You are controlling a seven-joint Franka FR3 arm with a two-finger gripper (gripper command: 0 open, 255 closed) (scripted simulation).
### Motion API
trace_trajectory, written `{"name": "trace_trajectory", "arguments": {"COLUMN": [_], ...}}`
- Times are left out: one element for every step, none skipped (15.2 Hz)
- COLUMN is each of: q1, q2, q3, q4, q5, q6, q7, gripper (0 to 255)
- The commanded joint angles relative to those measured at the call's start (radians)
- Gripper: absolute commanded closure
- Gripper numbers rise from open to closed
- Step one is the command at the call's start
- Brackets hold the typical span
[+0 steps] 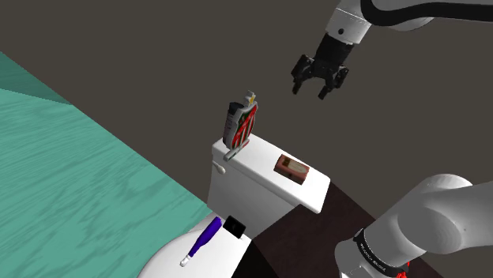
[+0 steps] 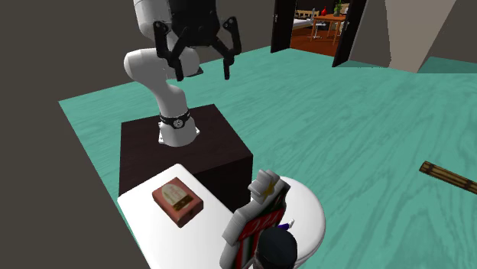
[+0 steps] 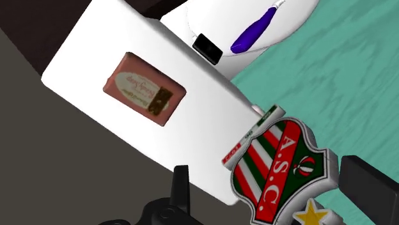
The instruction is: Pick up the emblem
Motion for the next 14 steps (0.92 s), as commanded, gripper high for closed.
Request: {"name": "trace_trajectory", "arguments": {"q1": [-0.019,-0.031,-0.042,-0.052,-0.063,-0.073,-0.082,-0.090,-0.097,-0.103,-0.107,-0.110,-0.110,-0.109], "q2": [0.074,0.113,0.152,0.193,0.234,0.277,0.320,0.364,0.408,0.452,0.498,0.543,0.588,0.634], "q3": [0.053,0.075,0.096,0.115,0.134,0.151,0.167,0.181,0.193,0.203,0.211,0.217,0.221,0.222], "q4": [0.043,0.068,0.095,0.124,0.154,0.187,0.221,0.257,0.294,0.333,0.374,0.416,0.460,0.505], "q5": [0.002,-0.002,-0.009,-0.018,-0.029,-0.042,-0.058,-0.075,-0.094,-0.114,-0.135,-0.157,-0.179,-0.200], "q6": [0.034,0.048,0.060,0.070,0.079,0.086,0.091,0.095,0.096,0.095,0.092,0.087,0.081,0.072], "q7": [0.127,0.184,0.241,0.299,0.357,0.415,0.473,0.532,0.589,0.647,0.703,0.759,0.813,0.866], "gripper": [0,0,0,0,0,0,0,0,0,0,0,0,0,0]}}
